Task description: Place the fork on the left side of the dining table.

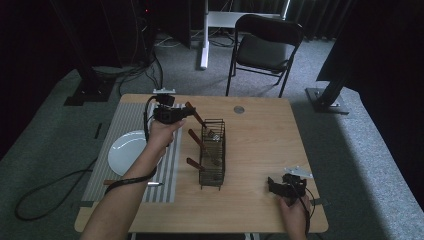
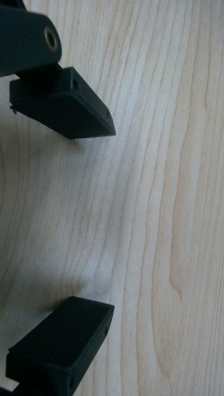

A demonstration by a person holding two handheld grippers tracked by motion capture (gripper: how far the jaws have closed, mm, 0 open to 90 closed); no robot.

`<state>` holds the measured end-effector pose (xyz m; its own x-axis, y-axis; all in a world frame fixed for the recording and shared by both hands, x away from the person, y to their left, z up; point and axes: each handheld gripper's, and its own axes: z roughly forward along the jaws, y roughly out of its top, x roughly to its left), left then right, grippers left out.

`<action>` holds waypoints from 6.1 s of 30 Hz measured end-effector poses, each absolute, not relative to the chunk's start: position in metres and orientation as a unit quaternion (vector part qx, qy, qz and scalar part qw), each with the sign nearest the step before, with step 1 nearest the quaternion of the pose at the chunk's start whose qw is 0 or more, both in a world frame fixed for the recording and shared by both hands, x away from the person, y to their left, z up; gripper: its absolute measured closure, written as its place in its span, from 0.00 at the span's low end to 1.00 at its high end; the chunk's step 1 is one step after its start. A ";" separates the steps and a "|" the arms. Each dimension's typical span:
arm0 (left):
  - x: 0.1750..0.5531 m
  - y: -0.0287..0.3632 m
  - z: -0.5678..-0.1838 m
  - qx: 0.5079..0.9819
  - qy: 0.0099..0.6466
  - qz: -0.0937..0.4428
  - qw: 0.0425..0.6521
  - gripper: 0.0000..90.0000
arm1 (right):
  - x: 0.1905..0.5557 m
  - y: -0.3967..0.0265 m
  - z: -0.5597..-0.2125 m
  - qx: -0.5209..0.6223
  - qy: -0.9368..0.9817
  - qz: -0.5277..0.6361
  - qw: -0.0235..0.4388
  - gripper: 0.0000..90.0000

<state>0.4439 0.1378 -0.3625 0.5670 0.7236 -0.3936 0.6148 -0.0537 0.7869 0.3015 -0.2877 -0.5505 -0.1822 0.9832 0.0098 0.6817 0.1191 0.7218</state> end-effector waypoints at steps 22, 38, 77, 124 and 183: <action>0.420 0.174 -0.304 0.698 0.455 0.091 0.546 0.90 | 0.302 -0.288 -0.551 0.589 0.706 0.305 0.248 0.14; 0.420 0.223 -0.309 0.671 0.495 0.116 0.539 0.90 | 0.302 -0.288 -0.550 0.589 0.706 0.305 0.248 0.14; 0.454 0.309 -0.390 0.600 0.600 0.128 0.513 0.89 | 0.301 -0.288 -0.550 0.590 0.706 0.304 0.248 0.14; 0.485 0.343 -0.507 0.530 0.695 0.075 0.480 0.61 | 0.301 -0.288 -0.550 0.590 0.706 0.304 0.248 0.14; 0.432 0.289 -0.477 0.646 0.660 0.179 0.340 0.00 | 0.301 -0.288 -0.550 0.589 0.706 0.305 0.248 0.14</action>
<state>0.4319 0.2894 -0.4773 0.0651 0.9740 -0.2168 0.7306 0.1015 0.6752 0.3015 -0.2877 -0.5505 -0.1824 0.9832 0.0093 0.6814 0.1196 0.7221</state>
